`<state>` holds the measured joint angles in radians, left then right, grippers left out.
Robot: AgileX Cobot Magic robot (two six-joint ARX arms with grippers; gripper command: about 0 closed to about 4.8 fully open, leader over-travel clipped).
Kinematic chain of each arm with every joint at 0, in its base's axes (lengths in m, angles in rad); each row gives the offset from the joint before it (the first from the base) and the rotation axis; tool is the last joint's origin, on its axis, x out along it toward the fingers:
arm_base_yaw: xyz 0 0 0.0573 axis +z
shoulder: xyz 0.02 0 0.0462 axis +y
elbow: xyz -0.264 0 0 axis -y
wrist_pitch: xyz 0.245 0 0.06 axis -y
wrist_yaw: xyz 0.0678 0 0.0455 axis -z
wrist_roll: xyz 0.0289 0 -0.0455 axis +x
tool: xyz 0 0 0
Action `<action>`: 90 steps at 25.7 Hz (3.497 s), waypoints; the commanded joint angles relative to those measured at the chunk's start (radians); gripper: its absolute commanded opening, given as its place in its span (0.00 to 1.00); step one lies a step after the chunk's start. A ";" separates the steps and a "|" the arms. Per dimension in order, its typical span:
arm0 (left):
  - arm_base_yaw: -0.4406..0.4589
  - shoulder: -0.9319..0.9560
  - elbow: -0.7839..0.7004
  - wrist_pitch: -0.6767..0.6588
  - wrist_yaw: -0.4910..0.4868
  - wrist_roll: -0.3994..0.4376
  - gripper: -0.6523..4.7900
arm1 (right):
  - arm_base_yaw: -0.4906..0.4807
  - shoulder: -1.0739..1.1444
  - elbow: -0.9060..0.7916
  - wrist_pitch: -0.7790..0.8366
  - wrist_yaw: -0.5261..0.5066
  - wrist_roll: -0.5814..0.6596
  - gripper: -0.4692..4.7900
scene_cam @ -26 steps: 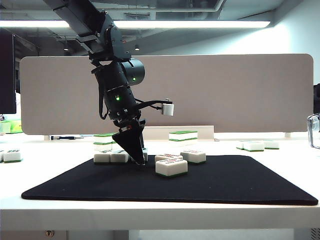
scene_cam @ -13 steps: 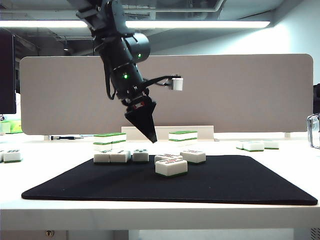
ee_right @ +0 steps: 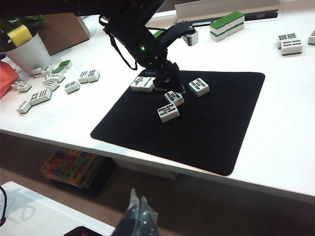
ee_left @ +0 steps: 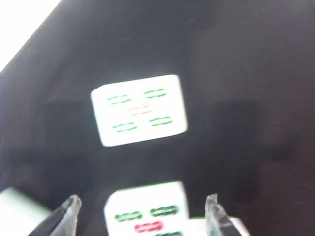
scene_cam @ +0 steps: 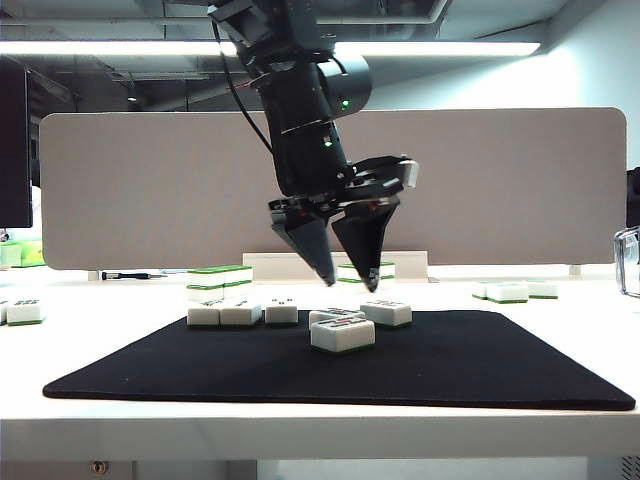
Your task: Align six mahjong tiles in a row on the table.
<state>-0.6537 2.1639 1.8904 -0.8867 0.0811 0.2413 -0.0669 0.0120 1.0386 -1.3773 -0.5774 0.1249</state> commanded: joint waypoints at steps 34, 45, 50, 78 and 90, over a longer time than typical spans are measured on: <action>0.042 0.058 0.049 0.015 -0.084 0.319 0.40 | 0.001 -0.012 0.003 0.012 -0.001 -0.003 0.09; 0.089 0.064 0.049 0.001 -0.085 0.465 0.41 | 0.001 -0.012 0.003 0.012 -0.001 -0.003 0.09; 0.089 0.064 0.049 -0.026 -0.087 0.466 0.42 | 0.001 -0.012 0.003 0.012 -0.001 -0.002 0.09; 0.072 0.044 0.052 -0.005 -0.134 0.457 0.57 | 0.001 -0.012 0.003 0.013 0.003 -0.003 0.09; 0.068 0.088 0.050 0.187 -0.134 0.459 0.56 | 0.001 -0.012 0.003 0.013 0.041 -0.002 0.09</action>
<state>-0.5835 2.2459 1.9381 -0.6956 -0.0544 0.7025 -0.0673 0.0120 1.0389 -1.3773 -0.5407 0.1246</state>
